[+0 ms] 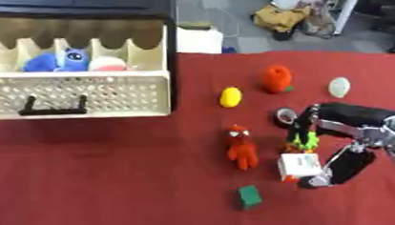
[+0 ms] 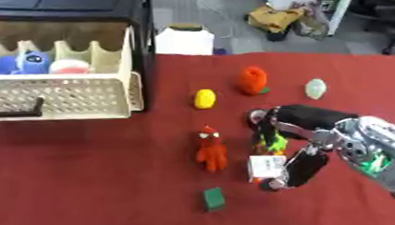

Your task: Pick up objects from table and place into drawer.

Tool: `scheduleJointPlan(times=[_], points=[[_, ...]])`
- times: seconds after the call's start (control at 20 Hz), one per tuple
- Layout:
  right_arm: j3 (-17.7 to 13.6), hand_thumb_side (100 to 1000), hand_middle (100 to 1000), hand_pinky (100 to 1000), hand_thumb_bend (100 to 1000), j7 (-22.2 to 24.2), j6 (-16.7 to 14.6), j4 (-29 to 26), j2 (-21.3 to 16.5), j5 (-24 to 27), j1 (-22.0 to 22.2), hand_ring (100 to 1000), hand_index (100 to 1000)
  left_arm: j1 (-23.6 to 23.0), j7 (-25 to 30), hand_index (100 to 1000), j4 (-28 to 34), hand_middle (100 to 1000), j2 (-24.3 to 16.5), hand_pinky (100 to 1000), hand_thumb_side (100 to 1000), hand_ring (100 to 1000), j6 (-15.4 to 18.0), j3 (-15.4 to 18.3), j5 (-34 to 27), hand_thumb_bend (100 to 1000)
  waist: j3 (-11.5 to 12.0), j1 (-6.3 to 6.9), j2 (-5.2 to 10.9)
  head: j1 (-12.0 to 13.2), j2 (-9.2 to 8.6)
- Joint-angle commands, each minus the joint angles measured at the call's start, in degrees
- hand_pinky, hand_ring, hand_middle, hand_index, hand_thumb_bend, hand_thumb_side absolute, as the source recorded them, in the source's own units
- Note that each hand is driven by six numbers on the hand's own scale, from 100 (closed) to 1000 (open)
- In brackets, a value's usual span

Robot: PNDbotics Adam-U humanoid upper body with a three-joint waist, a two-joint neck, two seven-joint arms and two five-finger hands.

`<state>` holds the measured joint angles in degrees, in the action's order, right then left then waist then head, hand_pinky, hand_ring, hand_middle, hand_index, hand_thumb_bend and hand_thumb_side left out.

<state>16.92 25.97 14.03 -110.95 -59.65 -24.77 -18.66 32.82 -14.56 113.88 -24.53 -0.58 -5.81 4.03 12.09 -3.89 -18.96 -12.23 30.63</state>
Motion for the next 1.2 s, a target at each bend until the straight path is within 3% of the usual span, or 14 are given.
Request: scheduleJointPlan(times=[0.05, 0.8, 1.2], points=[[-0.3, 292, 541, 643, 588, -0.3, -0.6, 0.2, -1.0, -1.3, -0.8, 729, 749, 0.8, 0.2, 785, 0.7, 361, -0.3, 467, 1000, 306, 0.1, 0.4, -0.2, 107, 0.0, 0.19, 0.9, -0.5, -0.62], [0.1, 277, 545, 649, 557, -0.6, -2.7, 0.5, -0.7, -4.2, 0.8, 733, 719, 0.7, 0.5, 783, 0.7, 362, -0.1, 466, 1000, 306, 0.1, 0.6, -0.1, 103, -0.2, 0.56, 0.76, -1.4, 0.1], [0.0, 287, 544, 654, 496, -2.2, -3.5, 0.8, -0.8, -7.9, 1.7, 735, 687, 0.7, 0.9, 782, 0.7, 363, -0.1, 466, 1000, 306, 0.2, 0.6, 0.0, 100, -0.2, 0.71, 0.78, -1.5, 0.29]])
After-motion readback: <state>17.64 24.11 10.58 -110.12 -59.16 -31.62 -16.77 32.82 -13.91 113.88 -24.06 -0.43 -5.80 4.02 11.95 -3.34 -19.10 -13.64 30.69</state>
